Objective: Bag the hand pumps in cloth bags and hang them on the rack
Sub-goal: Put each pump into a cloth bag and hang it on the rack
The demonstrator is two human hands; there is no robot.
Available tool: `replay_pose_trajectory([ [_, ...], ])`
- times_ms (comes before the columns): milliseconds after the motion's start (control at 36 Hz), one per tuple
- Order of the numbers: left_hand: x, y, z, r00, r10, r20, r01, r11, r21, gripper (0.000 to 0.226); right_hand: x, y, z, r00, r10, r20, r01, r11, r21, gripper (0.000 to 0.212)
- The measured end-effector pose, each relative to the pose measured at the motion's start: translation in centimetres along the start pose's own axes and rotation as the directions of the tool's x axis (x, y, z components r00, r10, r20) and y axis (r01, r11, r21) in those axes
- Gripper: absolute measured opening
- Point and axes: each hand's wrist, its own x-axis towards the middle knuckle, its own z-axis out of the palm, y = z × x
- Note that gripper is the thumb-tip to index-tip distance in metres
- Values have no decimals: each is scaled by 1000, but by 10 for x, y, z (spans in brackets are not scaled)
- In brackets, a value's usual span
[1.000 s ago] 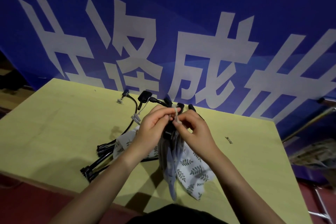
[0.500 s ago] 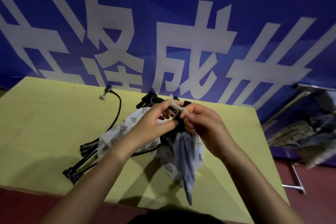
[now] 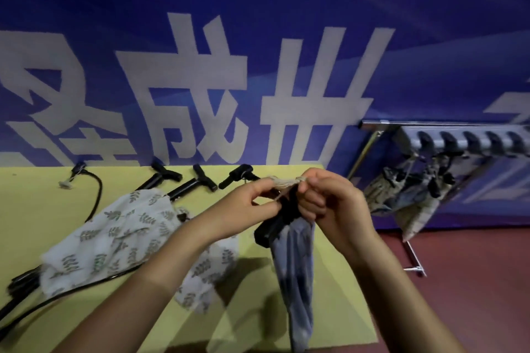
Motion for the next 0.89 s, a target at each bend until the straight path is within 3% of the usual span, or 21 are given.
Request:
replay_pose_trajectory([
  [111, 40, 10, 63, 997, 24, -77, -24, 1000, -1, 37, -20, -29, -58, 999, -48, 1, 48, 998, -42, 18],
  [278, 89, 19, 148, 999, -10, -51, 10, 1000, 5, 32, -50, -54, -135, 982, -47, -181, 19, 988, -155, 9],
  [333, 100, 24, 170, 999, 13, -48, -9, 997, 78, 35, -60, -61, -153, 974, -38, -223, -1, 985, -173, 11],
  [444, 117, 33, 197, 998, 60, -32, -48, 955, 293, 65, -79, -79, -180, 965, -57, -255, -9, 968, -249, 19],
  [583, 136, 50, 211, 996, 93, 9, -86, 876, 474, 58, -93, -100, -200, 928, -173, -332, 23, 912, -410, 14],
  [639, 141, 58, 217, 995, 96, 26, -98, 897, 432, 49, -96, -104, -206, 912, -210, -352, 34, 894, -446, 17],
  [722, 149, 67, 229, 990, 120, 78, -133, 971, 199, 31, -102, -106, -213, 880, -236, -411, 12, 878, -478, 27],
  [806, 160, 70, 239, 991, 134, -24, -135, 990, -43, 23, -106, -107, -222, 856, -261, -447, 4, 867, -499, 28],
  [889, 172, 69, 245, 970, 191, -152, -207, 973, -98, 17, -109, -110, -232, 839, -292, -460, -6, 839, -544, 23],
])
